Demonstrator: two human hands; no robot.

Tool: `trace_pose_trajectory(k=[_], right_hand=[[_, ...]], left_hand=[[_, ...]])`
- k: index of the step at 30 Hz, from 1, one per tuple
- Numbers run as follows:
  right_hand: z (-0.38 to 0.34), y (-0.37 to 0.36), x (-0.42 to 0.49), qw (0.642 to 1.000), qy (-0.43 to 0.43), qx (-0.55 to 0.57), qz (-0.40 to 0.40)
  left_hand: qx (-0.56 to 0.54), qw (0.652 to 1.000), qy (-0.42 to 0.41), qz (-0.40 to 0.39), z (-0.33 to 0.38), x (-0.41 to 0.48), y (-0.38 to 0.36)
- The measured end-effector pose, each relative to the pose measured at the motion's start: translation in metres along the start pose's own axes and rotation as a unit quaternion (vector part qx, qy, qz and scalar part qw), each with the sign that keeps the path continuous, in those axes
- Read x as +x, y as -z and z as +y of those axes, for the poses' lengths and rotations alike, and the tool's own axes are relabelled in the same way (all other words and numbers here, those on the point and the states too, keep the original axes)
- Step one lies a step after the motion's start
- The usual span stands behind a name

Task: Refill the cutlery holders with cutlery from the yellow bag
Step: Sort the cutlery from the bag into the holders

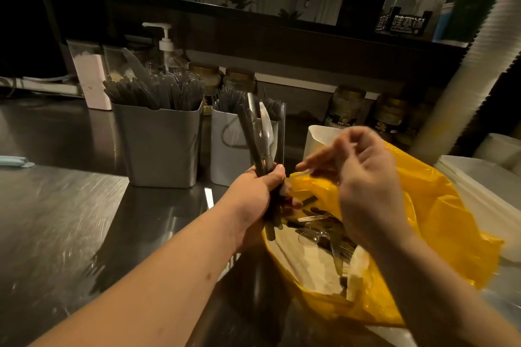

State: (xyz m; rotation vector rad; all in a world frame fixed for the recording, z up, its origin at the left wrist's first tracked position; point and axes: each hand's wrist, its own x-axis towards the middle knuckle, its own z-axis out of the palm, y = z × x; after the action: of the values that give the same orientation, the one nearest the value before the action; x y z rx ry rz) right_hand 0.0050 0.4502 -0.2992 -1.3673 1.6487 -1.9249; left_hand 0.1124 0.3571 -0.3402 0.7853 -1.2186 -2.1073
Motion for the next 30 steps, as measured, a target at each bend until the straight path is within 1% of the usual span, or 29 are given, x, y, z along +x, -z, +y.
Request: trace_pose_trajectory(k=[2,3,4,5,7,9,11,13,14,16,20,22,25,26,27,28,29,30], right_hand=[[0.001,0.012,0.03,0.993,-0.08,0.06,0.064],[0.003,0.018,0.048,0.987,-0.124,0.055,0.084],[0.006,0.025,0.066,0.983,-0.162,0.019,0.088],[0.011,0.032,0.084,0.978,-0.188,-0.043,0.073],[0.021,0.04,0.121,0.956,-0.208,-0.205,-0.005],[0.032,0.042,0.151,0.91,-0.196,-0.359,-0.066],[0.047,0.044,0.173,0.846,-0.152,-0.496,-0.12],[0.059,0.047,0.184,0.779,-0.114,-0.587,-0.189],[0.063,0.048,0.186,0.752,-0.101,-0.614,-0.218],[0.068,0.048,0.186,0.721,-0.065,-0.641,-0.255],[0.074,0.04,0.184,0.697,-0.018,-0.66,-0.28],[0.074,0.036,0.182,0.679,0.006,-0.673,-0.295],[0.067,0.038,0.182,0.677,0.003,-0.678,-0.285],[0.059,0.039,0.179,0.681,0.005,-0.684,-0.261],[0.05,0.038,0.174,0.701,0.018,-0.679,-0.22],[0.041,0.037,0.165,0.741,0.039,-0.648,-0.171],[0.032,0.034,0.15,0.799,0.057,-0.586,-0.125],[0.024,0.028,0.128,0.862,0.058,-0.495,-0.093]], left_hand=[[0.019,1.0,0.008,-0.009,-0.001,-0.001,0.002],[0.032,0.999,0.009,-0.011,-0.002,0.0,0.003],[0.039,0.999,0.007,-0.012,-0.002,0.001,0.004],[0.041,0.999,0.001,-0.016,-0.002,0.001,0.004],[0.049,0.998,-0.016,-0.023,-0.003,0.002,0.004],[0.051,0.998,-0.02,-0.028,-0.004,0.002,0.004],[0.058,0.998,-0.021,-0.033,-0.006,0.002,0.004],[0.07,0.997,-0.027,-0.035,-0.006,0.002,0.005],[0.072,0.996,-0.029,-0.036,-0.006,0.003,0.005],[0.066,0.997,-0.03,-0.038,-0.005,0.003,0.006],[0.068,0.996,-0.035,-0.047,-0.005,0.003,0.006],[0.075,0.995,-0.037,-0.055,-0.005,0.003,0.007],[0.064,0.995,-0.022,-0.077,-0.006,0.003,0.007],[0.054,0.995,-0.019,-0.084,-0.005,0.002,0.008],[0.041,0.995,-0.018,-0.09,-0.004,0.002,0.008],[0.028,0.995,-0.018,-0.099,-0.003,0.001,0.008],[0.018,0.994,-0.022,-0.106,-0.001,0.001,0.008],[0.012,0.994,-0.026,-0.108,0.0,0.0,0.007]])
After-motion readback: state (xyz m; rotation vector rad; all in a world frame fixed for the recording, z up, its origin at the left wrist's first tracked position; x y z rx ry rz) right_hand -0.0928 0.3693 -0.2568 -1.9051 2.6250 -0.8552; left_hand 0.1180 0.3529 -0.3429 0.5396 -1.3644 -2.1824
